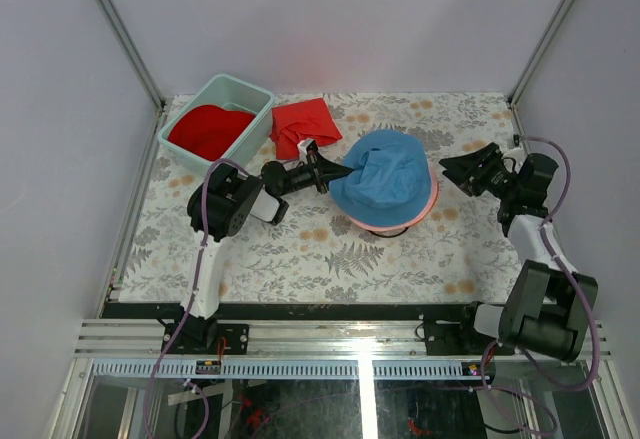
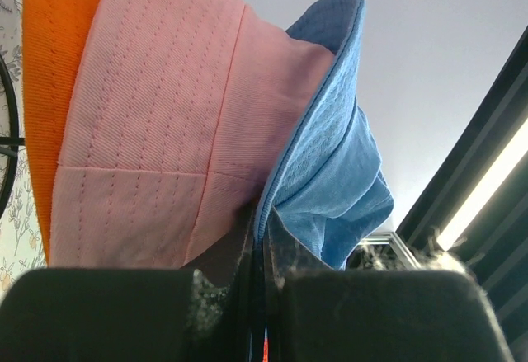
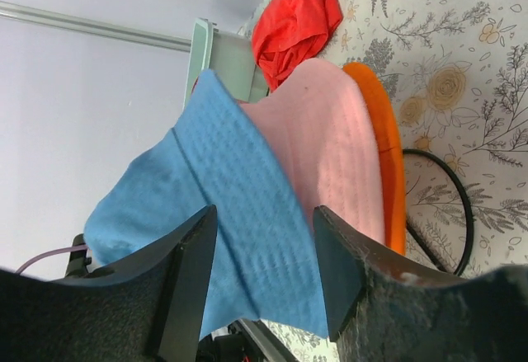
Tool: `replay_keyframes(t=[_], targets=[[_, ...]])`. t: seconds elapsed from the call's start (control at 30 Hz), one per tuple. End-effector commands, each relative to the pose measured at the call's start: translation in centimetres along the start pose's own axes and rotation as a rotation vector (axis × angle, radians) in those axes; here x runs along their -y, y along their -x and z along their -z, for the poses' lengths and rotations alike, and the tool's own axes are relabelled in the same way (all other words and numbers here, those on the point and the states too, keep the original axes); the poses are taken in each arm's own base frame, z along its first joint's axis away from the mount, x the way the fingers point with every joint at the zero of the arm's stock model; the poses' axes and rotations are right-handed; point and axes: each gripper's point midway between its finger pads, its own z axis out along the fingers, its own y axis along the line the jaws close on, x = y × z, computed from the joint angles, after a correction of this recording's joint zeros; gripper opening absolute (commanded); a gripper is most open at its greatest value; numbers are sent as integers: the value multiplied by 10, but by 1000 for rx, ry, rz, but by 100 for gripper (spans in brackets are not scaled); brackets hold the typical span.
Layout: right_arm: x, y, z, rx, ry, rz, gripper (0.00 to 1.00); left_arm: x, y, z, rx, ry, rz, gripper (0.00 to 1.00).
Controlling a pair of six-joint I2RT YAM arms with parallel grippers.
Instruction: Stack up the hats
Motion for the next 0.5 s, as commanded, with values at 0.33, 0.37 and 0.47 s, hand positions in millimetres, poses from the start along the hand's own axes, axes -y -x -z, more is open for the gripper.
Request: replay_keyframes(t=[0.33, 0.37, 0.47], targets=[[-28, 7, -44, -119, 271, -23, 59, 15, 2, -4, -32, -51, -29, 0], [-28, 4, -46, -125, 274, -24, 59, 14, 3, -4, -29, -51, -25, 0], [-30, -5, -50, -151, 294, -36, 59, 15, 5, -5, -23, -57, -23, 0]])
